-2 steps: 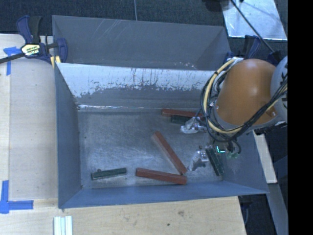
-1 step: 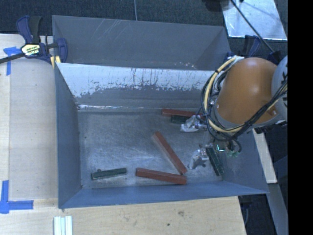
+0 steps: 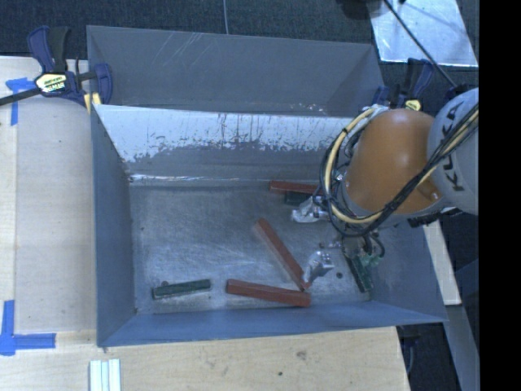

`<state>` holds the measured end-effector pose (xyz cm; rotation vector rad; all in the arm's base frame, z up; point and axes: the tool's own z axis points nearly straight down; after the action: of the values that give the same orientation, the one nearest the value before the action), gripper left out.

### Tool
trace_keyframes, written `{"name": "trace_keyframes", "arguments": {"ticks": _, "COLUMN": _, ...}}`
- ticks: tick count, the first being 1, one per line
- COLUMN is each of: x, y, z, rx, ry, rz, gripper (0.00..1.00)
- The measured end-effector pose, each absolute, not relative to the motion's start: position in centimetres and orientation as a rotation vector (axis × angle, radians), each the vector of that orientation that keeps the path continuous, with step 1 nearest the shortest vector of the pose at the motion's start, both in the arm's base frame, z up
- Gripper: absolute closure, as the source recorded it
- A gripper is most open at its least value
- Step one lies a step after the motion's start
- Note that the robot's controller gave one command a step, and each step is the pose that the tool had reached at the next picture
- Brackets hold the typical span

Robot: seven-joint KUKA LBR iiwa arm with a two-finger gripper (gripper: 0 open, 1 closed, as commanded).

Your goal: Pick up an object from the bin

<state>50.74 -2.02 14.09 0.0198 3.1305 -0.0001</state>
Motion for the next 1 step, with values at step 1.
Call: {"name": "trace_keyframes", "arguments": {"ticks": 1, "x": 53.84, "y": -1.16, "z": 7.88, "rx": 0.248, "ry": 3.1, "rz": 0.0, "gripper": 1.0}}
